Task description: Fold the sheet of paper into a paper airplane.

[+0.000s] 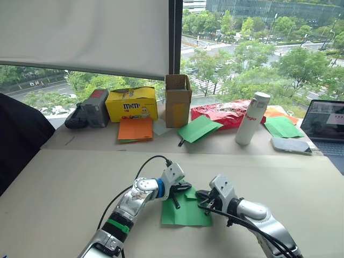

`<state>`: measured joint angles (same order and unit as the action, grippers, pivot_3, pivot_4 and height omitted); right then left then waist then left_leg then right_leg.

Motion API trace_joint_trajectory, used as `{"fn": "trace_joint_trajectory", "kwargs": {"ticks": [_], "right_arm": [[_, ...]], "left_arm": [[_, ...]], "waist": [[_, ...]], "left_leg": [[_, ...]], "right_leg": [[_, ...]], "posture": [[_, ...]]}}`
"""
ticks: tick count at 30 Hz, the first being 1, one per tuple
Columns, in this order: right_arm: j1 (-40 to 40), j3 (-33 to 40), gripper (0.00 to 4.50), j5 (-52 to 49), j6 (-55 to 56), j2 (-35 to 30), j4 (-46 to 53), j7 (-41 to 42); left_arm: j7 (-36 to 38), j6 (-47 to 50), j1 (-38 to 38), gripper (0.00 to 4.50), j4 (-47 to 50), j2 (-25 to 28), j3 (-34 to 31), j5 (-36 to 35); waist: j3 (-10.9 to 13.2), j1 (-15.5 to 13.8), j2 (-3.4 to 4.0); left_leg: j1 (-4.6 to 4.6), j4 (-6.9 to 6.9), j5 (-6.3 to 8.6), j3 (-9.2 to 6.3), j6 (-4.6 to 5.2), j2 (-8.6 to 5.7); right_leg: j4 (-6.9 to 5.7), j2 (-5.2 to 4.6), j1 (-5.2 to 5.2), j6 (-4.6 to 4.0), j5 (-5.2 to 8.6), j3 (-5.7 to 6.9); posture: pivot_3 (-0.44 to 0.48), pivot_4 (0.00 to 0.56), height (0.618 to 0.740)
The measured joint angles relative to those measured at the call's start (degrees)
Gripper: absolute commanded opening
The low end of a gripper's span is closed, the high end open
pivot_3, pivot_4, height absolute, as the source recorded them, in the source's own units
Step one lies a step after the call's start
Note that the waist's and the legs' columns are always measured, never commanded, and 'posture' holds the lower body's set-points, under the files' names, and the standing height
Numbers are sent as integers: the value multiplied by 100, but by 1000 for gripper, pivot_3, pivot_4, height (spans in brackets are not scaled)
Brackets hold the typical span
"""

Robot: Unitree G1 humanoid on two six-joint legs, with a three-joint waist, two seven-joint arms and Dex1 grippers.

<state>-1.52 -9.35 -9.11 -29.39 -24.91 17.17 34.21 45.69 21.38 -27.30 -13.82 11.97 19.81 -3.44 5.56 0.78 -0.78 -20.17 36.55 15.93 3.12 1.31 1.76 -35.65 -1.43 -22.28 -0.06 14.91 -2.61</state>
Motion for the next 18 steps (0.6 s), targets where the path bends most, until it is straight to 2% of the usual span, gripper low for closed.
{"fn": "trace_joint_trajectory", "kwargs": {"ticks": [6,10,18], "right_arm": [[648,366,34,-218,-5,-233,419,20],[767,592,34,-400,-97,-283,533,25],[8,502,34,-537,-495,-194,739,-182]], "left_arm": [[47,-53,-91,0,-158,-42,13,-2],[52,-146,-119,0,-266,-70,1,-2],[75,-162,-155,0,-318,-116,-5,-1]], "waist": [[1,-18,-13],[8,-11,-28],[12,-2,-31]], "left_leg": [[-1,0,0,-1,0,-4],[-1,3,0,0,0,-4],[-4,3,0,-3,0,-2]], "right_leg": [[3,-4,2,3,2,0],[1,-4,2,3,2,-1],[-1,1,-3,3,2,0]], "posture": [[0,150,740],[0,150,740],[0,150,740]]}}
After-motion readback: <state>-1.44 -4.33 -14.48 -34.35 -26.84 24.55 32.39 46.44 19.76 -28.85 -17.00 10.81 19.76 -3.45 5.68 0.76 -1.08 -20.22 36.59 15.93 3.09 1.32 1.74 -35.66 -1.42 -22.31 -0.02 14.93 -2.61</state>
